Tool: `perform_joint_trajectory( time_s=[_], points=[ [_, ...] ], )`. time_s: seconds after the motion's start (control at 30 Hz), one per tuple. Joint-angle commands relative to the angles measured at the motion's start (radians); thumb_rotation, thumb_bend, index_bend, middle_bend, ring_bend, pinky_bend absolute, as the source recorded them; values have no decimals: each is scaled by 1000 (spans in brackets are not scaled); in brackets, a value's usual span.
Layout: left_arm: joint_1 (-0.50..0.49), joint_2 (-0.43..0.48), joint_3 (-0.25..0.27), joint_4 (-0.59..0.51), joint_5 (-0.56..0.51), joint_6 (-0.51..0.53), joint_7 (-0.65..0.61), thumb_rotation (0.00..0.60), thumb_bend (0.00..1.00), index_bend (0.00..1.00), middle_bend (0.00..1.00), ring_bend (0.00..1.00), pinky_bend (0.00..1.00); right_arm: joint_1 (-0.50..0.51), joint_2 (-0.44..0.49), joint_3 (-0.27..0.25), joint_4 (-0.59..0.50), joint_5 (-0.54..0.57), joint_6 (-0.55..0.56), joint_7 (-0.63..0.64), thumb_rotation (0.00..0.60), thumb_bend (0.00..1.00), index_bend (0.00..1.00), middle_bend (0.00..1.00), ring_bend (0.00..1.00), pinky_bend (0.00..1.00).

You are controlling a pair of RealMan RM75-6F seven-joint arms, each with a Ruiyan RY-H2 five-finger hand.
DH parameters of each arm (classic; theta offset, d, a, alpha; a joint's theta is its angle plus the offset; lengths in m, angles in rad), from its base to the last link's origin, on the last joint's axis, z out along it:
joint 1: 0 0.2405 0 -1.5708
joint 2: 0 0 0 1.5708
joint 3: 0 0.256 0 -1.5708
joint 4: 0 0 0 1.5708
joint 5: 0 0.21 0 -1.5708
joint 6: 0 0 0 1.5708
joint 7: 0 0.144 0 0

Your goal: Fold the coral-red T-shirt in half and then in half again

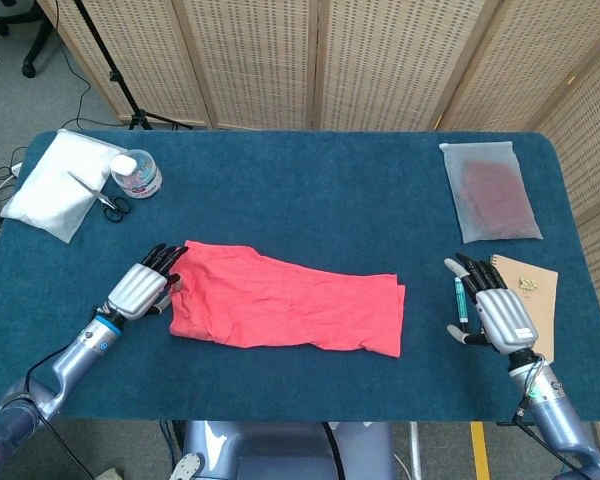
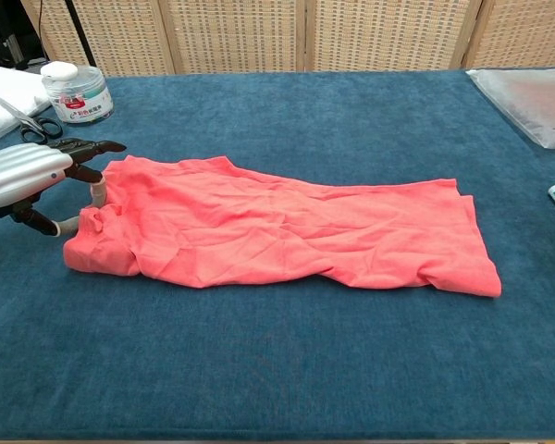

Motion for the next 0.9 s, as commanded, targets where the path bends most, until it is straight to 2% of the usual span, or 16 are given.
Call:
perform_joint_trajectory(
  time_s=[0.03, 0.17, 0.37, 0.47, 0.7, 0.9],
  points=[
    [-1, -4, 0, 3, -1, -1, 4, 600, 400, 555, 0, 0, 0, 0, 1, 0, -1, 0, 0, 2, 600, 249, 0, 0, 0, 0],
    [-2, -10, -4, 3, -7, -2, 4, 600, 412, 582, 0, 0, 0, -1, 2, 1, -2, -2, 1, 5, 600, 257, 0, 0, 0, 0],
    [-3, -17, -11, 7, -14, 0, 13, 600, 514, 684, 0, 0, 0, -2, 5, 1, -4, -6, 3, 12, 600, 257, 0, 0, 0, 0],
    [-3, -16, -11, 7, -15, 0, 14, 600, 531, 711, 0, 0, 0, -3, 6, 2, -4, -7, 4, 14, 600, 257, 0, 0, 0, 0],
    [3, -2, -9, -1, -18, 5, 1, 600, 535, 718, 0, 0, 0, -3, 7, 1, -3, -9, 4, 16, 600, 258, 0, 0, 0, 0],
    [23, 53, 0, -11, -17, 25, -14, 600, 540, 722, 0, 0, 0, -4, 8, 1, -5, -11, 5, 17, 600, 259, 0, 0, 0, 0]
  ],
)
